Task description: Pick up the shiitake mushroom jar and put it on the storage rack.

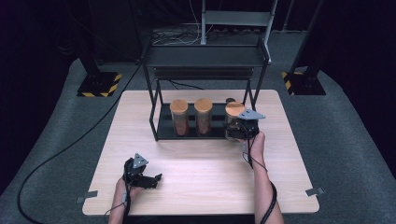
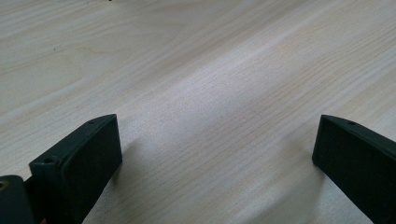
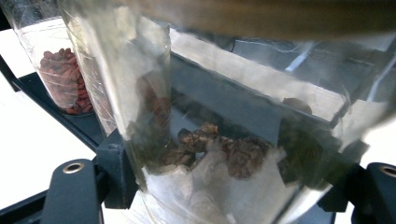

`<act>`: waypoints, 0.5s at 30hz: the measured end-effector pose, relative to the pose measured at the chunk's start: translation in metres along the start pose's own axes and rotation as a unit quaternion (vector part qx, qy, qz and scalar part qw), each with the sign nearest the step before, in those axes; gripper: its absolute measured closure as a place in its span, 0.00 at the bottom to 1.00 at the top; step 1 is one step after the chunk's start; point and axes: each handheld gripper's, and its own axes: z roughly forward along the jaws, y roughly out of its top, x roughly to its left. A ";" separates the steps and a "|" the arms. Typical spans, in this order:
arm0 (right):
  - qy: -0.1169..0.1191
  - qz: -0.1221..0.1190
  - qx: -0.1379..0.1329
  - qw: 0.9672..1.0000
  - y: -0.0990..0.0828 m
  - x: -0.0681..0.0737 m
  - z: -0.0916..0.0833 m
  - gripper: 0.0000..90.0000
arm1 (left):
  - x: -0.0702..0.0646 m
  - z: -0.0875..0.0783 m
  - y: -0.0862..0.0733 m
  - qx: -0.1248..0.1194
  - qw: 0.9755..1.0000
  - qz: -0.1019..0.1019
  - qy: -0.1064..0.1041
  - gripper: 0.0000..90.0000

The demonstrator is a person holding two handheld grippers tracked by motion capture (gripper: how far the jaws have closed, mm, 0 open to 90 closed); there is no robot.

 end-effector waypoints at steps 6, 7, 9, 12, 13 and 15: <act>-0.002 0.002 0.001 1.000 0.000 -0.001 0.005 0.28 | 0.000 0.000 0.000 0.000 1.000 0.000 0.000 0.01; -0.002 0.003 0.001 1.000 0.000 -0.001 0.006 0.28 | 0.000 0.000 0.000 0.000 1.000 0.000 0.000 0.01; -0.003 0.001 0.003 1.000 0.000 -0.001 0.007 0.27 | 0.000 0.000 0.000 0.000 1.000 0.000 0.000 0.01; -0.004 0.002 0.003 1.000 0.000 -0.001 0.009 0.27 | 0.000 0.000 0.000 0.000 1.000 0.000 0.000 0.01; -0.004 0.003 0.003 1.000 0.000 -0.001 0.010 0.27 | 0.000 0.000 0.000 0.000 1.000 0.000 0.000 0.01; -0.005 0.003 0.004 1.000 0.000 -0.001 0.011 0.28 | 0.000 0.000 0.000 0.000 1.000 0.000 0.000 0.01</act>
